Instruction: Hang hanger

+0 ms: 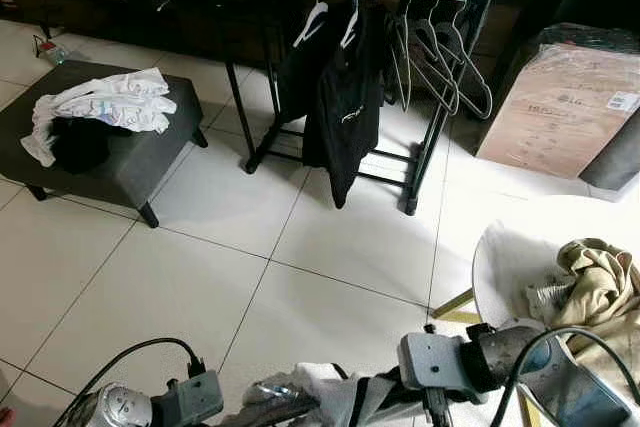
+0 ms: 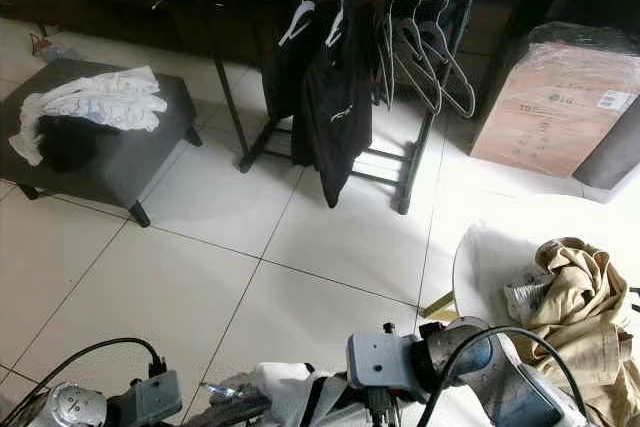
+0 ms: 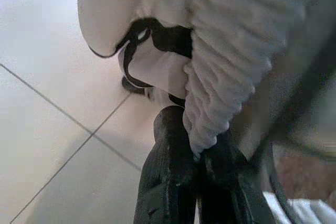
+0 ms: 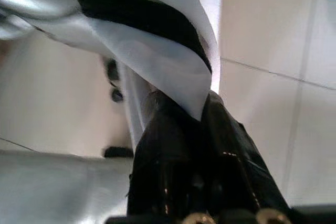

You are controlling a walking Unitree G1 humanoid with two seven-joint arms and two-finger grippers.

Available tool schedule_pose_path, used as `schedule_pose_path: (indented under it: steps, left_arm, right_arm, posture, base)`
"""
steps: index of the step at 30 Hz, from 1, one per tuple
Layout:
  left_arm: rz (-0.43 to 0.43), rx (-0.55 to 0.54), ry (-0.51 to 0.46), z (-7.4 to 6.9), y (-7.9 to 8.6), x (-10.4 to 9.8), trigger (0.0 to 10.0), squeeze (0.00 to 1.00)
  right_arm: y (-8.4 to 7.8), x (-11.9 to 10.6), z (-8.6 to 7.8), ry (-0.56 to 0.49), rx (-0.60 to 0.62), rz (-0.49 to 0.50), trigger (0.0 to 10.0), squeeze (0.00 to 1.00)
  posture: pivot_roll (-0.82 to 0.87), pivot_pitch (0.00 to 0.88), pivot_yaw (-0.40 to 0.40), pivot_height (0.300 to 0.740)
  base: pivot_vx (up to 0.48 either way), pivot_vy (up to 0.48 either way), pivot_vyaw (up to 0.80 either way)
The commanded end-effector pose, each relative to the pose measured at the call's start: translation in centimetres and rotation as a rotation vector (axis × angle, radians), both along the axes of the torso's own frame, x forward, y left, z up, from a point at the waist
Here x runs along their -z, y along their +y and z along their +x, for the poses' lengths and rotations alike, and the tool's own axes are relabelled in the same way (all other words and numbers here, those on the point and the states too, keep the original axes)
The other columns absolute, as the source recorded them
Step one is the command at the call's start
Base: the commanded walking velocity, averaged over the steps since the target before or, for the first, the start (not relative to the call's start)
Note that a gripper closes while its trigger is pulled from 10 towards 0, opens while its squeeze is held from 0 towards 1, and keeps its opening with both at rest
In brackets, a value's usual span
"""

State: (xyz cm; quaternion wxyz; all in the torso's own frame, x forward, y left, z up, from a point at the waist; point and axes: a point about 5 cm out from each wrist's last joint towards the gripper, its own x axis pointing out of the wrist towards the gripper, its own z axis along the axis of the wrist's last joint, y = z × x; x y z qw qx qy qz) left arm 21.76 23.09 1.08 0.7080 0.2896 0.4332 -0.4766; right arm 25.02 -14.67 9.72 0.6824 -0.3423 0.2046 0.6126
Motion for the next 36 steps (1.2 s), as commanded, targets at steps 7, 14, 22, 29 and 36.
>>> schedule_pose_path:
  steps: [7, 14, 22, 29, 36]
  left_arm:
    - [0.101, 0.073, 0.112, -2.0, 1.5, 0.6, 0.0, 0.00]
    - [0.115, 0.065, 0.054, -1.4, 1.6, 0.0, 0.0, 0.00]
    - [0.128, 0.010, -0.195, 1.9, 0.6, -1.4, 0.0, 0.00]
    - [0.071, 0.014, -0.230, 2.7, -0.7, -2.3, 1.7, 0.00]
    - [0.124, 0.092, -0.114, 0.6, -0.3, -1.2, 0.0, 0.00]
  right_arm:
    - [-0.9, 0.0, 1.7, -0.107, 0.107, -0.044, 0.0, 0.00]
    - [-1.3, 0.4, 2.2, -0.158, 0.104, -0.096, 0.0, 0.00]
    - [-1.8, 1.9, 2.1, -0.172, 0.108, -0.214, 0.0, 0.00]
    - [-2.6, 3.3, 1.5, -0.161, 0.088, -0.322, 0.0, 0.00]
    - [-4.0, 3.7, 2.9, -0.278, 0.175, -0.451, 0.0, 0.00]
  posture:
    - [-0.08, 0.219, -0.006, 0.740]
    - [-0.08, 0.220, -0.006, 0.740]
    - [-0.07, 0.220, -0.005, 0.740]
    - [-0.07, 0.222, -0.004, 0.740]
    - [-0.07, 0.219, -0.002, 0.740]
  base:
    - [0.000, 0.000, 0.00]
    - [0.000, 0.000, 0.00]
    - [0.000, 0.000, 0.00]
    - [0.000, 0.000, 0.00]
    - [0.000, 0.000, 0.00]
